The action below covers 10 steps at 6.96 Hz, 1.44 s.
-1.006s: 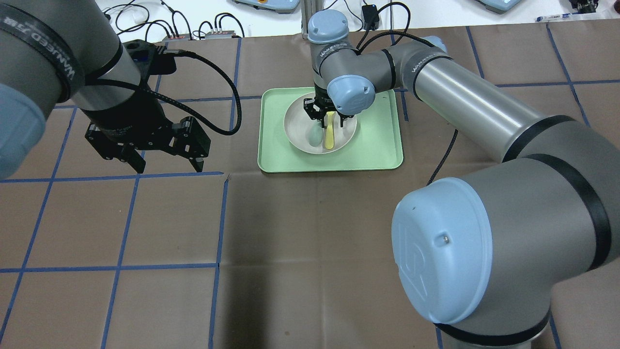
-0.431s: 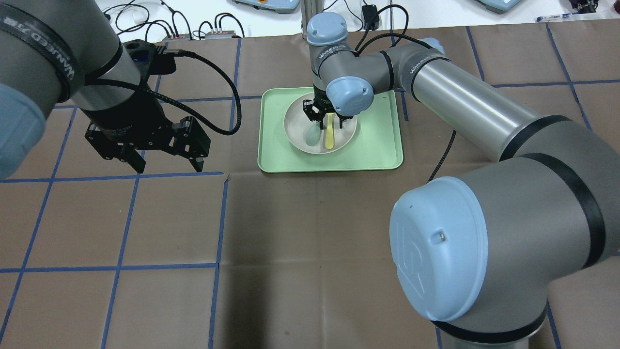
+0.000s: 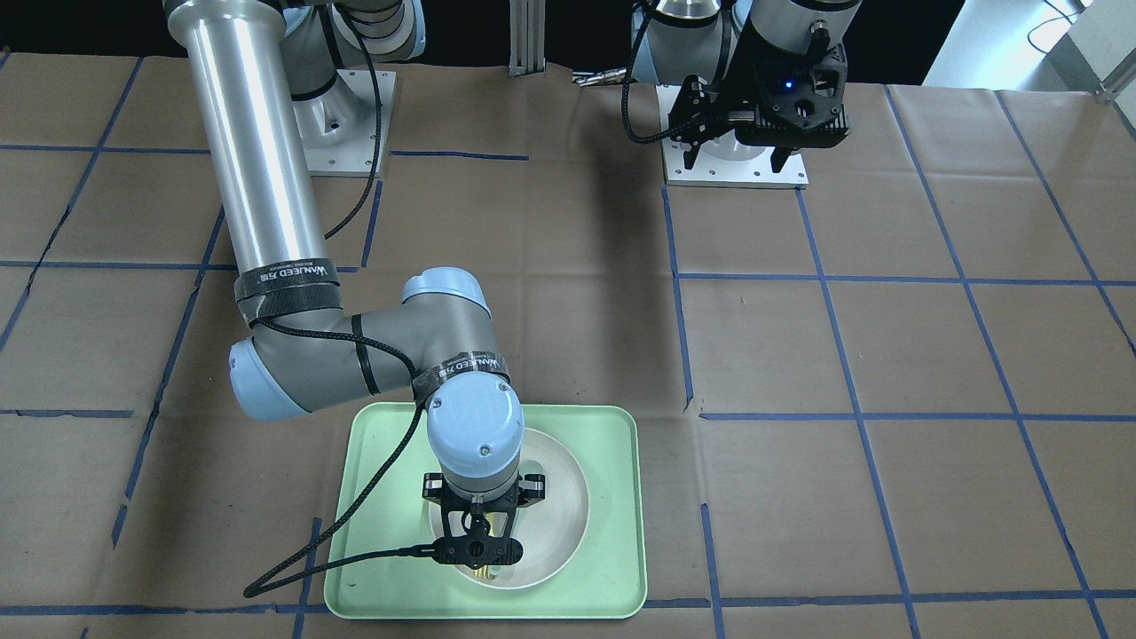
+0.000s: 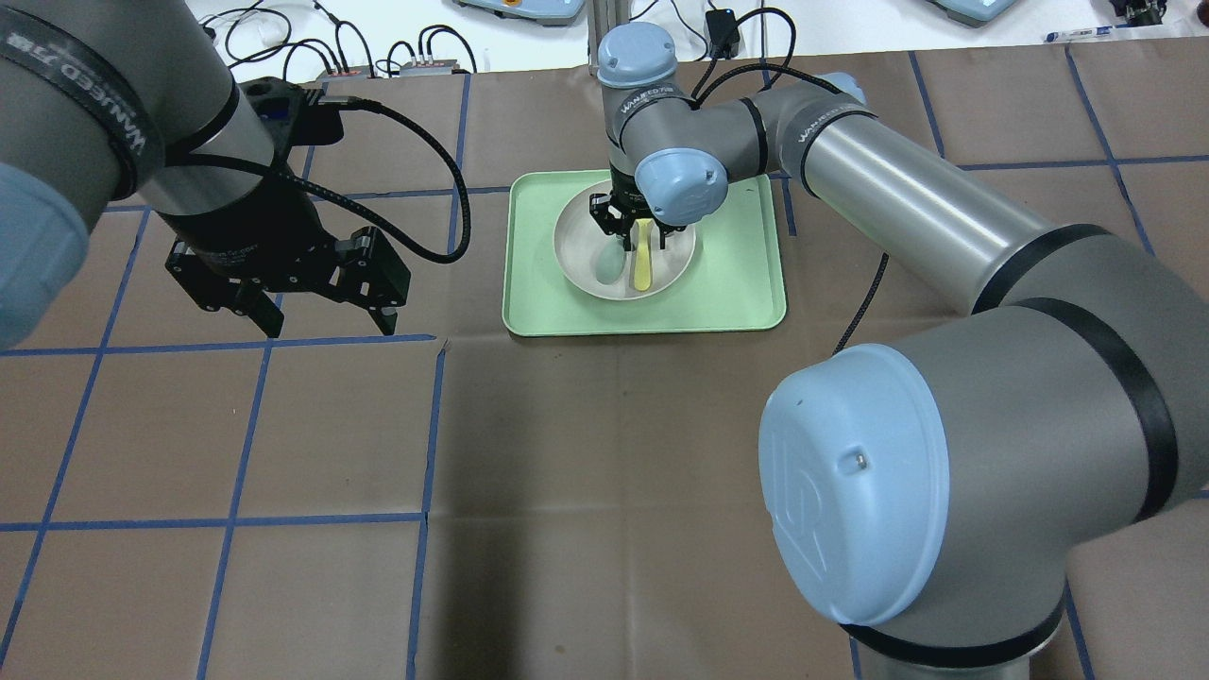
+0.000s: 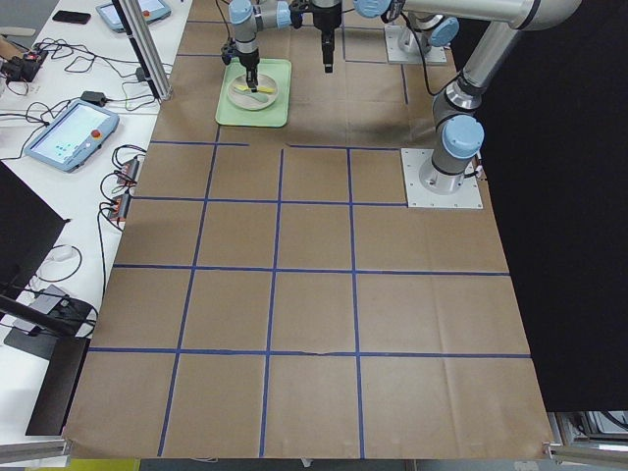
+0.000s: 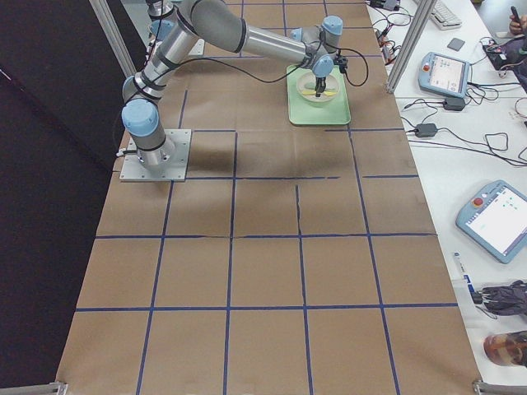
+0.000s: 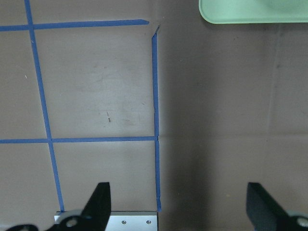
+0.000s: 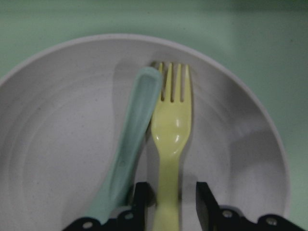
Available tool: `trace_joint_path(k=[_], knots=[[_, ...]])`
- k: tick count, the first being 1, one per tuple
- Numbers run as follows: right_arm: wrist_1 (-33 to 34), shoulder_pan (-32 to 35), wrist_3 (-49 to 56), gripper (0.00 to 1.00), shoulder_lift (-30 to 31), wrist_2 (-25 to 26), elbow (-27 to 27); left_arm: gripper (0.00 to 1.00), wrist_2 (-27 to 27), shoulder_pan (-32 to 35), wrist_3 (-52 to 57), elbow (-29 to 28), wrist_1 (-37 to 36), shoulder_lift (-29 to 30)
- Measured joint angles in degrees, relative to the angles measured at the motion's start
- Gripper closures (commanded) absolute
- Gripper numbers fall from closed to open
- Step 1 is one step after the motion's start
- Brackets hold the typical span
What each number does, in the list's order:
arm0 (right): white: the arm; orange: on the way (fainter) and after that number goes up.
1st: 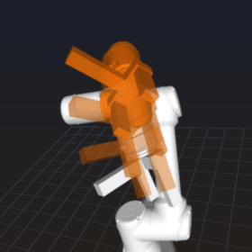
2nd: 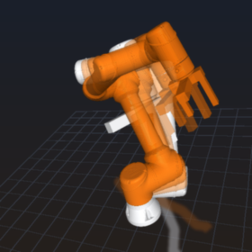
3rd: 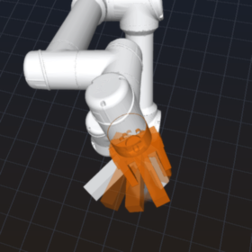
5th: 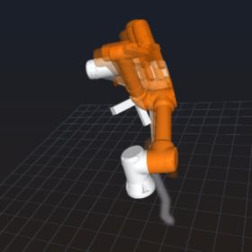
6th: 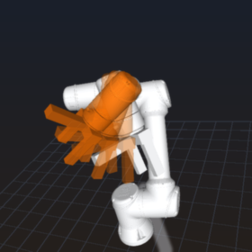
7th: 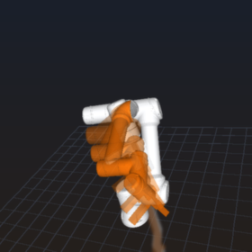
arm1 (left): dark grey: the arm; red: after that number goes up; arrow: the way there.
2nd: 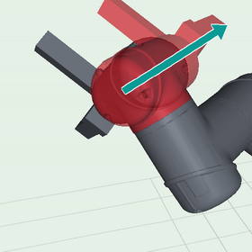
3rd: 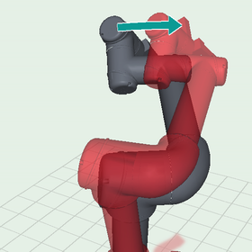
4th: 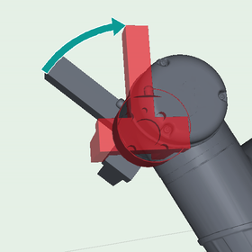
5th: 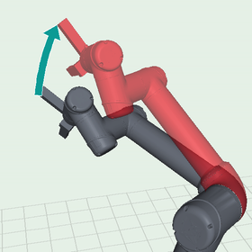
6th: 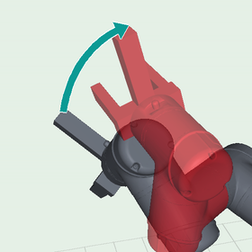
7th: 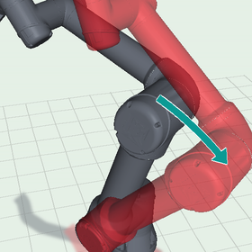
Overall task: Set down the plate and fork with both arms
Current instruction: 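Lower the right gripper and grasp the yellow fork's handle, then lift the yellow fork and set it on the tray beside the plate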
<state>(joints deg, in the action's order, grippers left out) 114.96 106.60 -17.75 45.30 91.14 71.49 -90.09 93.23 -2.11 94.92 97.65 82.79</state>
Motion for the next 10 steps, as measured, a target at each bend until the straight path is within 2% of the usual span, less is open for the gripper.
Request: trace_joint_path(k=[1,4,8,10], knots=[[0.0,0.0,0.0,0.64,-0.1,0.0,-0.1,0.0,0.0,0.0,0.0,0.0,0.0,0.0],[0.3,-0.1,0.0,0.96,-0.6,0.1,-0.4,0.0,0.0,0.0,0.0,0.0,0.0,0.0],[0.0,0.0,-0.4,0.97,0.5,0.1,-1.4,0.0,0.0,0.0,0.0,0.0,0.0,0.0],[-4.6,0.0,-1.4,0.97,2.4,-0.2,-4.5,0.0,0.0,0.0,0.0,0.0,0.0,0.0]])
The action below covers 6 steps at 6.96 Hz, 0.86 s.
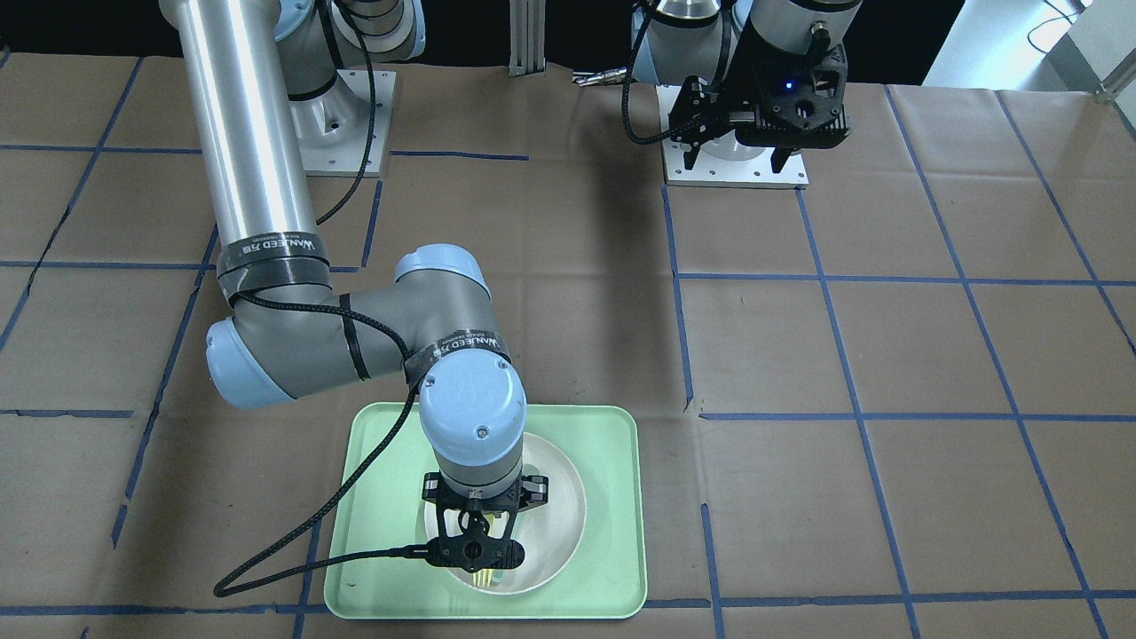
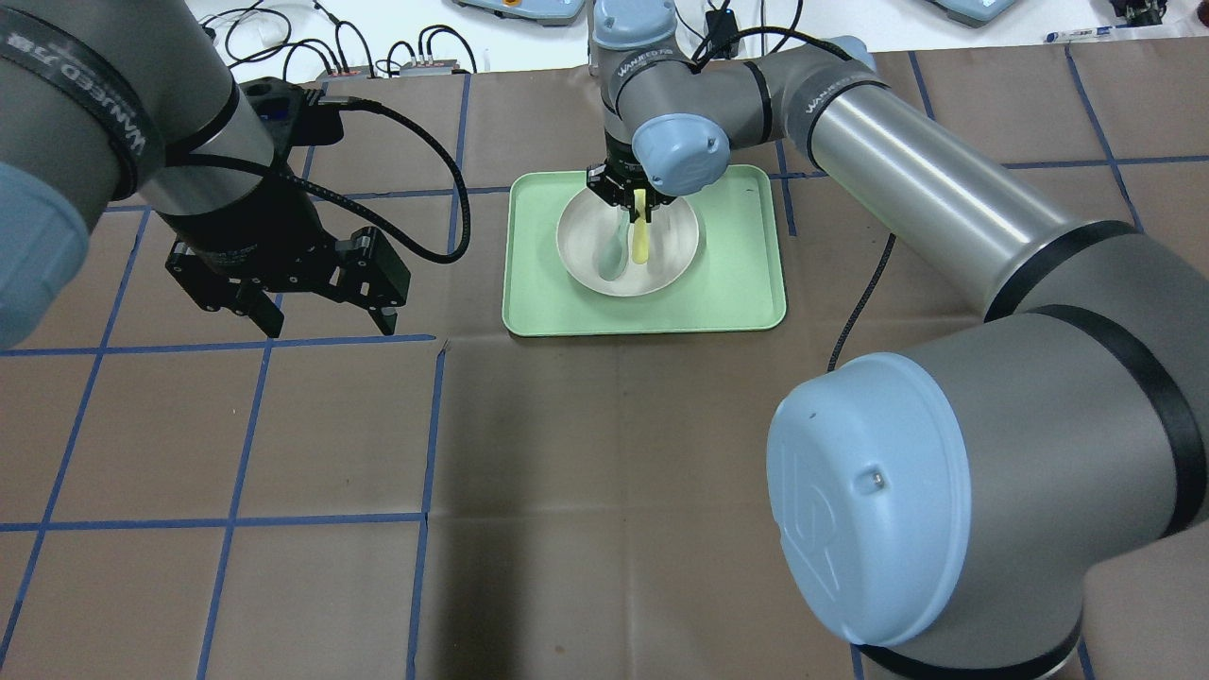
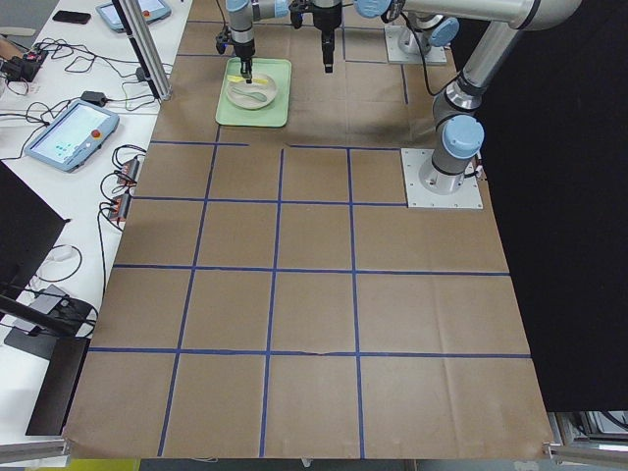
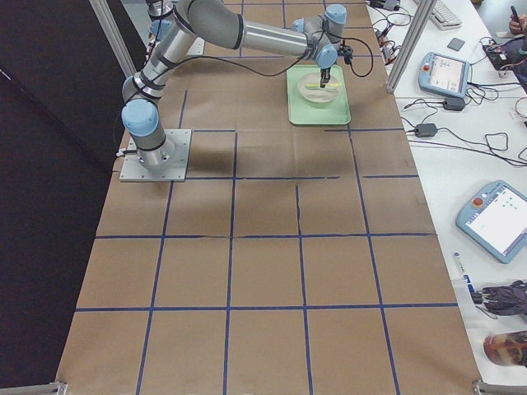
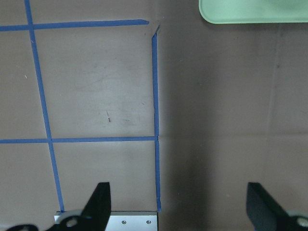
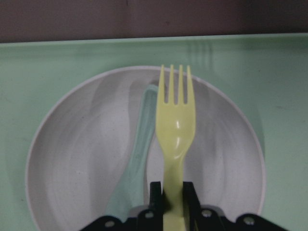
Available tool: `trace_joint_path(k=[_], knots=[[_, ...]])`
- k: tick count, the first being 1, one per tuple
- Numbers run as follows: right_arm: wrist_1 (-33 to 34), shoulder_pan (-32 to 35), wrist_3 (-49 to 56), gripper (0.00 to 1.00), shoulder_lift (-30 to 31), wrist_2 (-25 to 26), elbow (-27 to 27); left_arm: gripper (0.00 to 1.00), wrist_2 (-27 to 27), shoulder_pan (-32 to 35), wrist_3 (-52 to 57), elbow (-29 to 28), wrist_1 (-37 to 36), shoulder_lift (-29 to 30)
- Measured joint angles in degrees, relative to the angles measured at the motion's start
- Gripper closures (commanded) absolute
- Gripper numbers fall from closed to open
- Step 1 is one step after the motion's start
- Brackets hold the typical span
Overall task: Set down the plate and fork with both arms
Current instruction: 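Lift the yellow fork and set it on the tray beside the plate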
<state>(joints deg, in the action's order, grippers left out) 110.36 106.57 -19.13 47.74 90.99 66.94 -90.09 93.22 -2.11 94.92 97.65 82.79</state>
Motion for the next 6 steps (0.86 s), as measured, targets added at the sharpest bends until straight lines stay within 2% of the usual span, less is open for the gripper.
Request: trace_joint_path(k=[3,6], knots=[[-4.4,-2.7,0.8,0.97,3.5,0.8,0.8,0.0,0.0,0.0,0.0,0.1,0.0,0.0],[-3.5,-8.9,6.3,0.97,7.1,2.6,7.5,0.0,0.0,0.0,0.0,0.2,0.0,0.0]])
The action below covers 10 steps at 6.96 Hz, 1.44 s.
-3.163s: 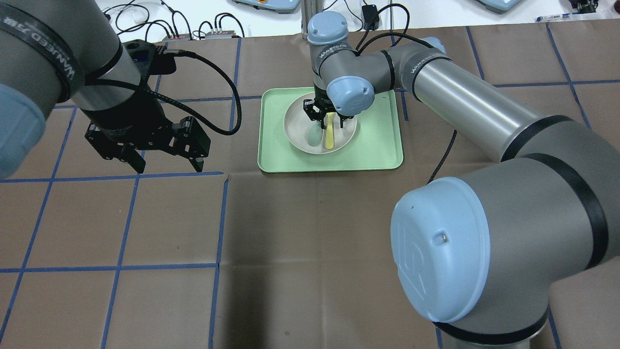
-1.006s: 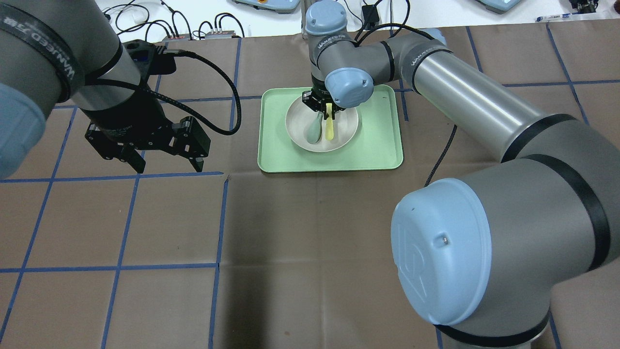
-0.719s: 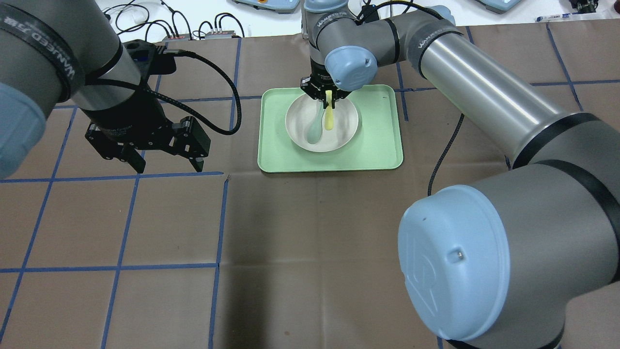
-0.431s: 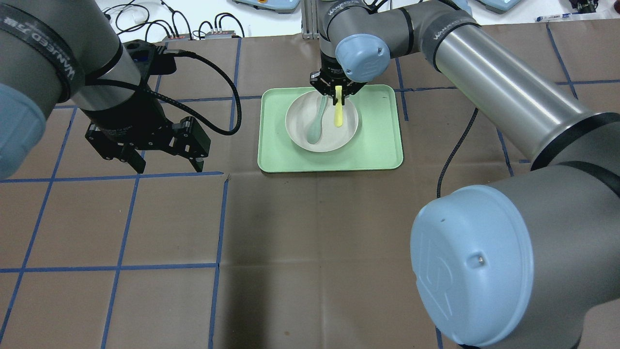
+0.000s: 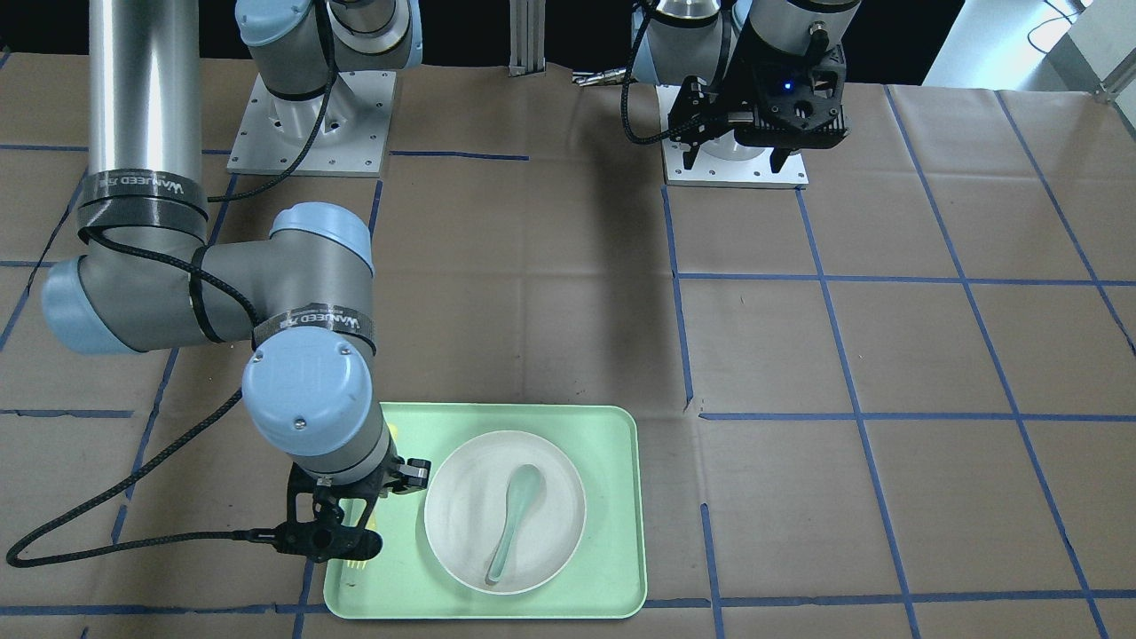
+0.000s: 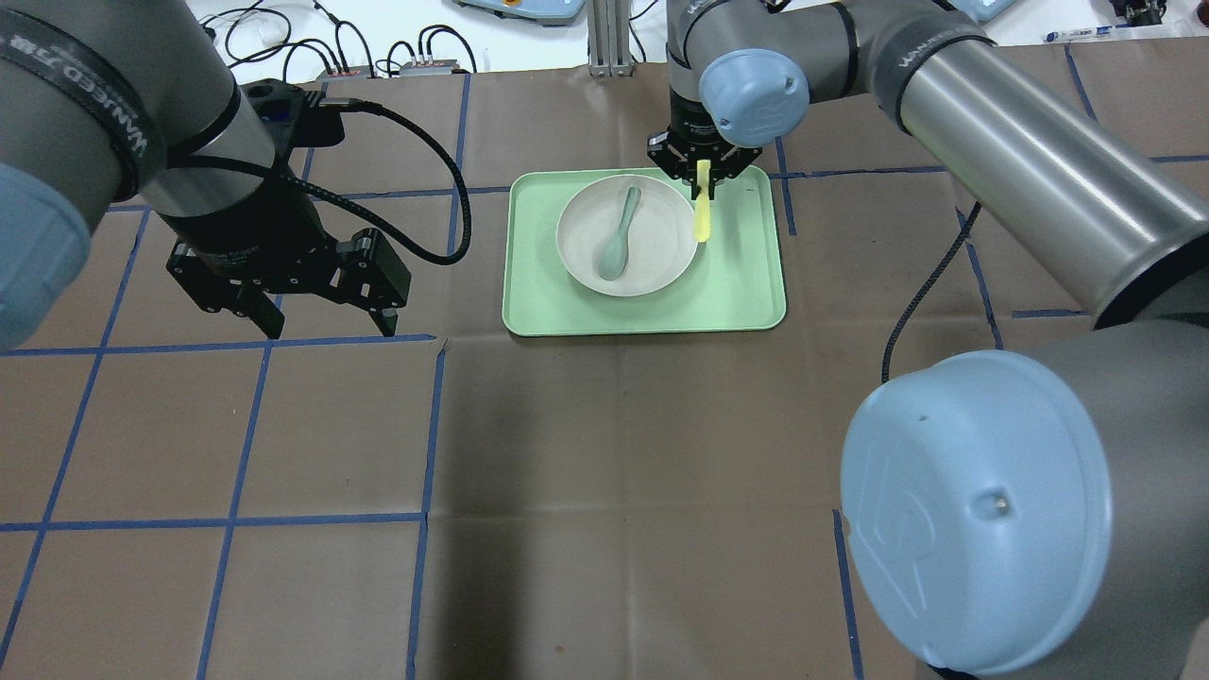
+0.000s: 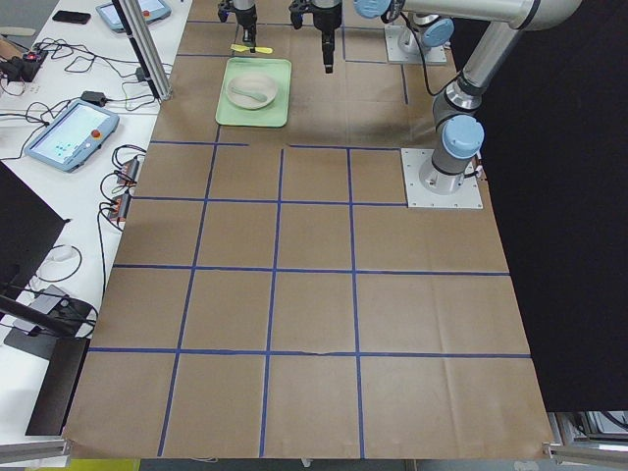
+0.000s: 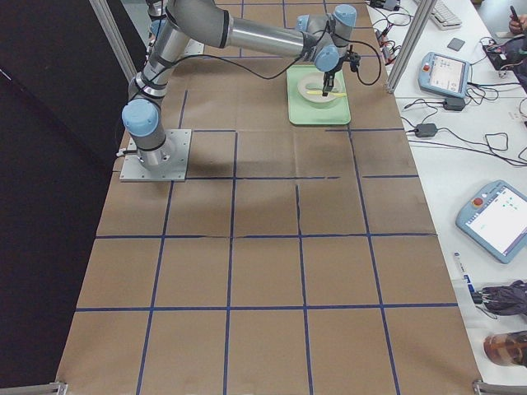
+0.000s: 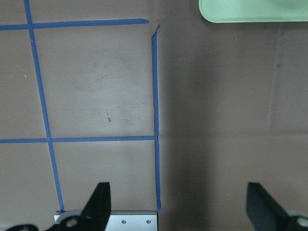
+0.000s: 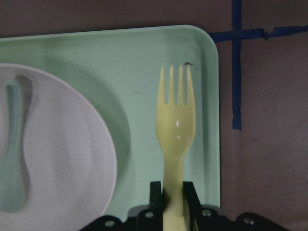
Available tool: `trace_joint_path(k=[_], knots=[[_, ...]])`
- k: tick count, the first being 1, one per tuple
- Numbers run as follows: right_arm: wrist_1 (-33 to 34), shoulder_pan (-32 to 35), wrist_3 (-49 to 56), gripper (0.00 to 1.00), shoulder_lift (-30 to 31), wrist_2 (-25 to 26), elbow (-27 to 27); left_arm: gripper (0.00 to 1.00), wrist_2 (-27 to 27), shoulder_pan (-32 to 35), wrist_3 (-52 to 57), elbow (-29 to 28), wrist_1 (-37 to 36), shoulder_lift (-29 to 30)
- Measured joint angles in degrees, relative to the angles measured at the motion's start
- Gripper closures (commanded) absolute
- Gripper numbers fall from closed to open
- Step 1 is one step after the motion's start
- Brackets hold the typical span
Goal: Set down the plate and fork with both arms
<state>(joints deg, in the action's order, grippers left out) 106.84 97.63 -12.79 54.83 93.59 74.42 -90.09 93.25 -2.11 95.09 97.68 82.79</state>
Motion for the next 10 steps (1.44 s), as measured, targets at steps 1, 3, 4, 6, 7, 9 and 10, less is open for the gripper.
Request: trace_joint_path(k=[1,3,4,6,7,9,10], knots=[[2.4,-1.0,1.0,0.97,-0.3,0.0,2.0,0.0,0.0,0.0,0.0,0.0,0.0,0.0],[5.4,-1.4,1.6,0.96,-3.0,-0.2,3.2,0.0,0.0,0.0,0.0,0.0,0.0,0.0],[5.8,-1.2,1.7,0.95,-4.1,-0.5,3.2,0.0,0.0,0.0,0.0,0.0,0.0,0.0],[6.0,-0.6,3.1,0.41,-4.9,-0.7,3.2,0.0,0.0,0.0,0.0,0.0,0.0,0.0],[6.0,-0.6,3.5,0.0,-5.1,-0.7,3.2,0.0,0.0,0.0,0.0,0.0,0.0,0.0],[5.9,-0.8,3.8,0.0,-5.0,-0.9,2.9,0.0,0.0,0.0,0.0,0.0,0.0,0.0],[5.6,-1.1,4.0,0.0,-4.5,-1.0,2.8,0.0,0.0,0.0,0.0,0.0,0.0,0.0]])
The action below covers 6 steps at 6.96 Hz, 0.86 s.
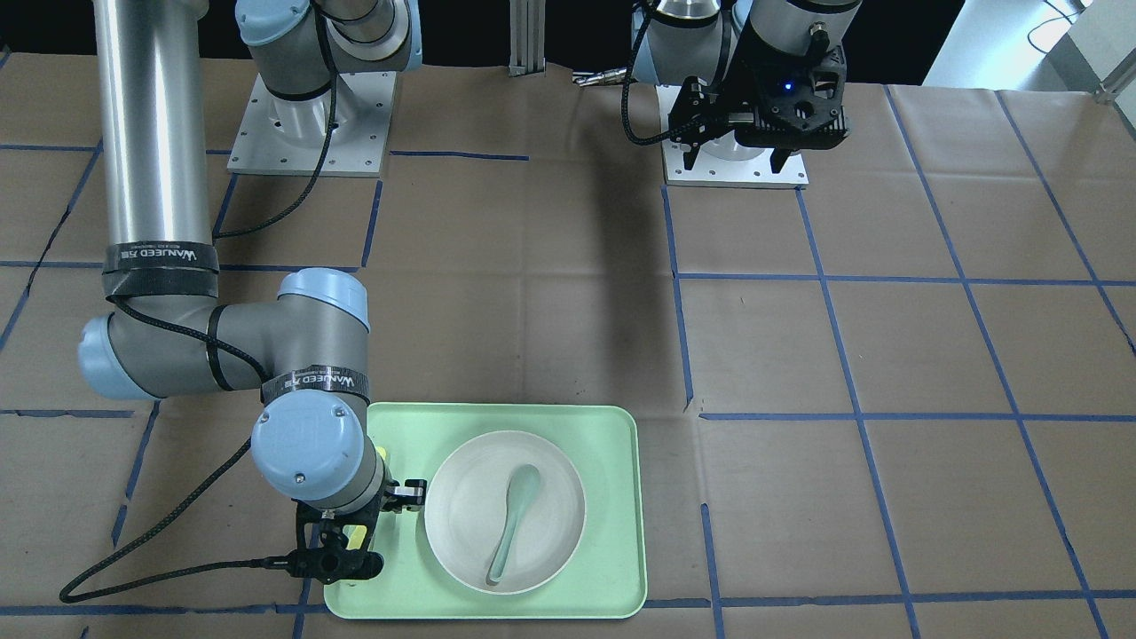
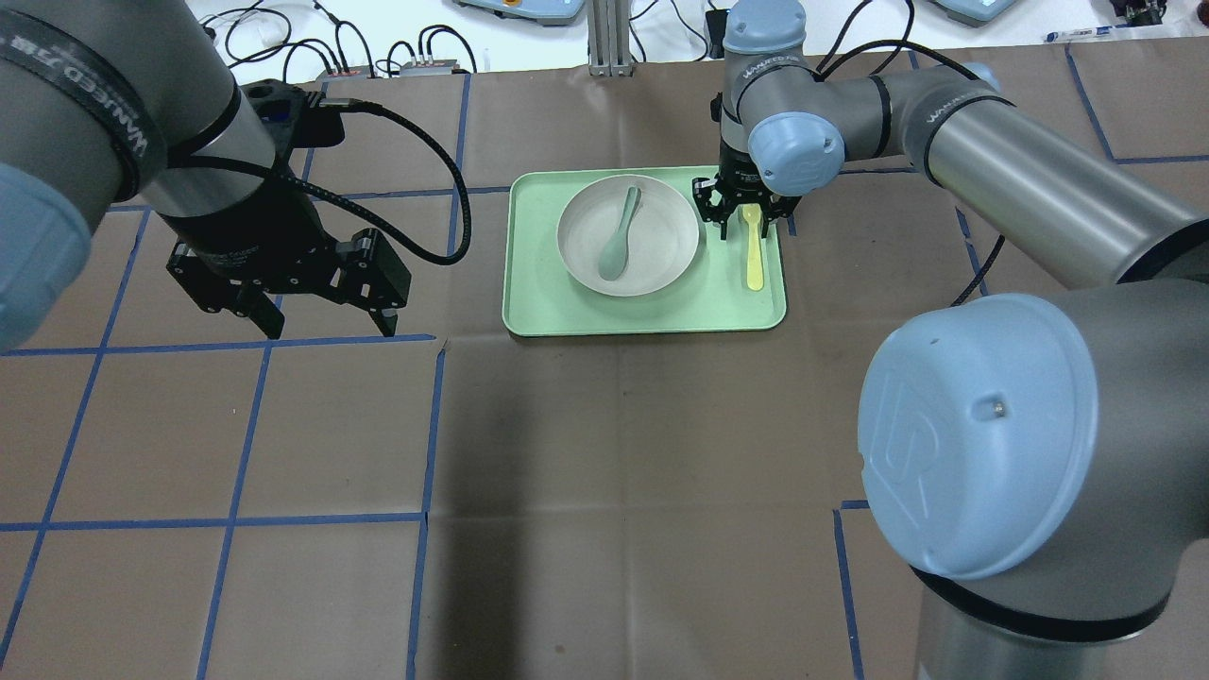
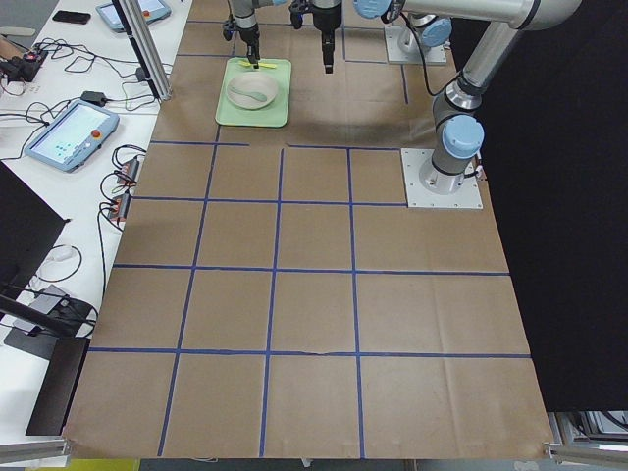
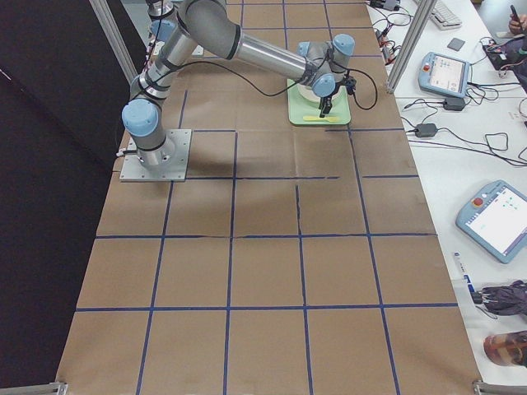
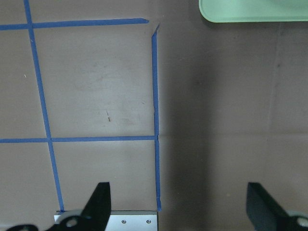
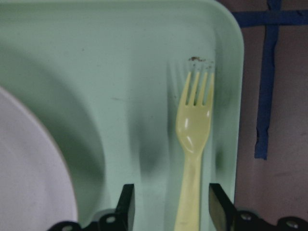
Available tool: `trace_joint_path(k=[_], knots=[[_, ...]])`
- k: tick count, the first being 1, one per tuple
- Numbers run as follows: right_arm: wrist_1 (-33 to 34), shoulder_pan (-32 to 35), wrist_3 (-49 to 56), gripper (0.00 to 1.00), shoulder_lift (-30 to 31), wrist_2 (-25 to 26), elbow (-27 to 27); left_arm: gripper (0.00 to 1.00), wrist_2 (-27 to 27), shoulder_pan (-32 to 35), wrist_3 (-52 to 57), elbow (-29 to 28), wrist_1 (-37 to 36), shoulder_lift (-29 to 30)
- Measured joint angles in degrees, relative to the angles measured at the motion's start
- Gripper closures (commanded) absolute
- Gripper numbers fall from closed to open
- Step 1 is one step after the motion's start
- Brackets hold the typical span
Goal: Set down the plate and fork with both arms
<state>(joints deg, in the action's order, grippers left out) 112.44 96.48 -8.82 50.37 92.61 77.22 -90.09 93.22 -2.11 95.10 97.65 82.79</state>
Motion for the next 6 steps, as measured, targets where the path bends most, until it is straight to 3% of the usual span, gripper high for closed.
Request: trace_joint_path(k=[3,6], knots=[[-5.0,-1.3,5.3,0.0,7.1,0.2,0.6,0.0,0.0,0.0,-0.1,0.0,0.0,0.0],[-19.1,-5.4,11.9,0.0,19.5,0.3,1.1,0.0,0.0,0.0,-0.1,0.0,0.0,0.0]])
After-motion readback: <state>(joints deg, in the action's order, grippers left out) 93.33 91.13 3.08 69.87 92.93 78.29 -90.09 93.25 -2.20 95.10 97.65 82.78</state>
